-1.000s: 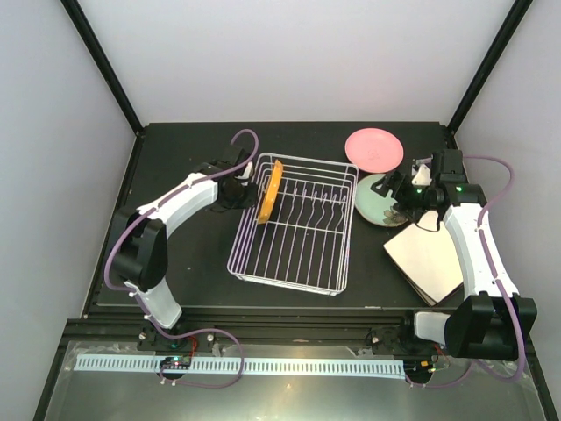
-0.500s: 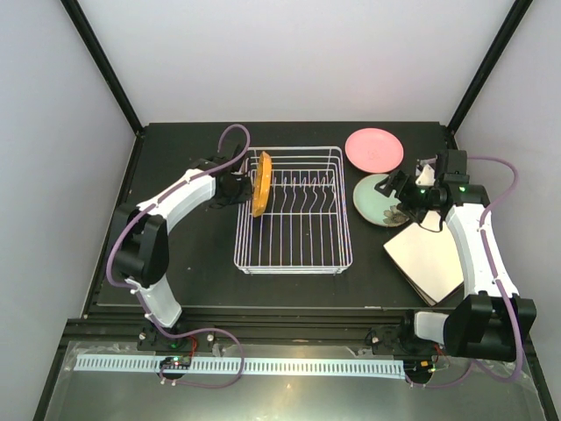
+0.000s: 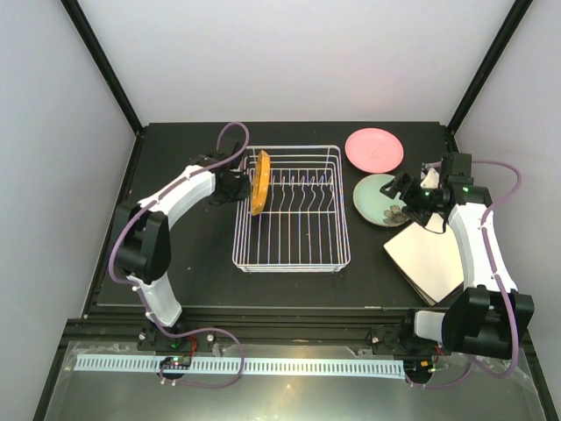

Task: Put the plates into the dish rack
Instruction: Move the dish rack to the center of the board.

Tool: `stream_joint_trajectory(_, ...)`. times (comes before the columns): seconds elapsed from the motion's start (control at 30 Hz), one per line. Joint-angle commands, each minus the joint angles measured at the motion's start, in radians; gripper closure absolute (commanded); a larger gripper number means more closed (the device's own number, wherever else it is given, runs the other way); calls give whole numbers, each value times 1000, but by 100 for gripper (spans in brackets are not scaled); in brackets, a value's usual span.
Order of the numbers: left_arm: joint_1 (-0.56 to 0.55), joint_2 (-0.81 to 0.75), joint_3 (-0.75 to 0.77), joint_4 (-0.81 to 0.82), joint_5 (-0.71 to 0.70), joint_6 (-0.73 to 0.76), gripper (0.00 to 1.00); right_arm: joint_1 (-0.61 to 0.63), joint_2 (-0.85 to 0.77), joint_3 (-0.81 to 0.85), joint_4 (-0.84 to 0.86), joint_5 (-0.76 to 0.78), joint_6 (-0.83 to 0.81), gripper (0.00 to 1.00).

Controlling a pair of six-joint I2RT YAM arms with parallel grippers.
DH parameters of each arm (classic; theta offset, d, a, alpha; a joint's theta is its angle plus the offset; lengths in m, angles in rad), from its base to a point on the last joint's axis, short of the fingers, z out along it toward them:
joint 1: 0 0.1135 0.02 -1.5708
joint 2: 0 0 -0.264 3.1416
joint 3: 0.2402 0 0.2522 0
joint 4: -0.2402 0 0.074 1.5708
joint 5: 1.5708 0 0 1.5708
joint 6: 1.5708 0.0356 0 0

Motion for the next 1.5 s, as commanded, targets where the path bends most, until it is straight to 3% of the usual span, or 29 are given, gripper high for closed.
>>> stream_joint_trajectory(0.0,22,15,42,-8,-36,4,78,-6,7,9,5,-8,-20,5)
stream_joint_trajectory(0.13,22,7,34,-2,-39,11,66,-6,8,8,2,-3,-23,5)
stream_joint_trajectory(0.23,24,-7,24,11,-39,14,50,-6,9,8,2,-1,-25,5)
stream_joint_trajectory(0.33,24,-24,17,20,-33,20,41,-6,11,5,0,6,-32,5)
stream_joint_trajectory(0.7,64,-225,56,-61,-22,45,25,-34,8,-10,-20,24,-71,5)
stream_joint_trajectory(0.9,52,-394,4,-88,78,45,25,-116,-4,-29,-41,17,-107,6)
stream_joint_trajectory(1.0,-3,-476,-44,-61,127,37,25,-130,-6,-39,-60,33,-125,6)
stream_joint_trajectory(1.1,-132,-525,-55,-41,156,21,25,-130,-20,-62,-46,27,-115,6)
stream_joint_trajectory(1.3,-387,-505,-55,69,204,-68,24,-130,-37,-43,-70,45,-115,6)
stream_joint_trajectory(1.47,-473,-464,-32,146,156,-110,24,-131,-81,-18,-104,87,-123,6)
